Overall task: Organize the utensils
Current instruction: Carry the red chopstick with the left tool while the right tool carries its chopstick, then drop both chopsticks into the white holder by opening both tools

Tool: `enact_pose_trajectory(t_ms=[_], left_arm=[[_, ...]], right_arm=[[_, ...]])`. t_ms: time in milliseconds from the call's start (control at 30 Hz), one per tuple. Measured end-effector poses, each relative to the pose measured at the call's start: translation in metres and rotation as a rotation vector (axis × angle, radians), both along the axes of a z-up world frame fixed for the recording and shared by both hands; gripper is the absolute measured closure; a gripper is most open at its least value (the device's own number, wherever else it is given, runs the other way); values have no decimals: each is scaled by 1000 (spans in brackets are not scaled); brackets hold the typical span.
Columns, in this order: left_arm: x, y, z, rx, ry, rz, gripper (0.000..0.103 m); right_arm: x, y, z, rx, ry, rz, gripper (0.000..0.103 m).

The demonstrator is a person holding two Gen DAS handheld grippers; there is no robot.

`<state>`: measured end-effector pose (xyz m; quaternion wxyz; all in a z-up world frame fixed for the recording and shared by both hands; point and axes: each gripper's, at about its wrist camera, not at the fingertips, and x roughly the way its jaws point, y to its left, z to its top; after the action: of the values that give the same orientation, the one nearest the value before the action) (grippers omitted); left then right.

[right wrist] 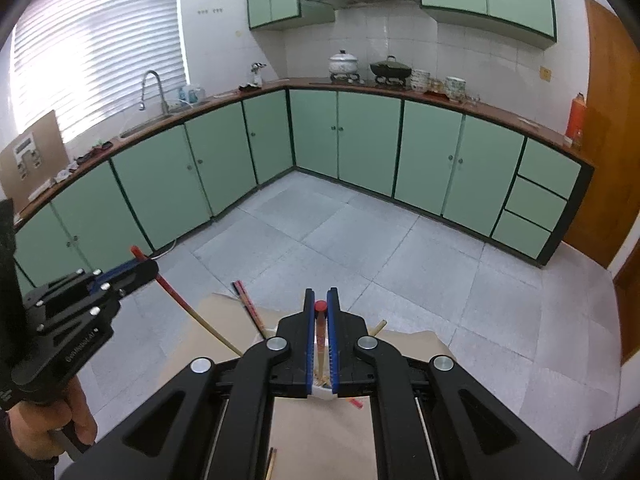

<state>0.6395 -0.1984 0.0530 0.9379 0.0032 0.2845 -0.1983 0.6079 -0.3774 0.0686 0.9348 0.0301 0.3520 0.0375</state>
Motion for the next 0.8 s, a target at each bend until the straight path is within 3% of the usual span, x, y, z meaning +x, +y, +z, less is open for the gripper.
enact_pose_trajectory(t_ms=[400, 467, 533, 700, 800], left_arm=[[40, -6, -75, 15, 88, 10, 97], [41, -3, -87, 23, 107, 14, 97], [38, 0, -95, 36, 113, 15, 92], [31, 11, -94, 52, 109, 22, 77], [23, 21, -90, 45, 96, 51, 59]], right_arm=[[41, -13, -76, 42, 96, -8, 97], [42, -12, -84, 51, 107, -4, 93], [42, -14, -86, 48, 100, -9, 82], [33, -15, -84, 56, 92, -13, 82], [23, -18, -78, 66, 77, -10, 82]])
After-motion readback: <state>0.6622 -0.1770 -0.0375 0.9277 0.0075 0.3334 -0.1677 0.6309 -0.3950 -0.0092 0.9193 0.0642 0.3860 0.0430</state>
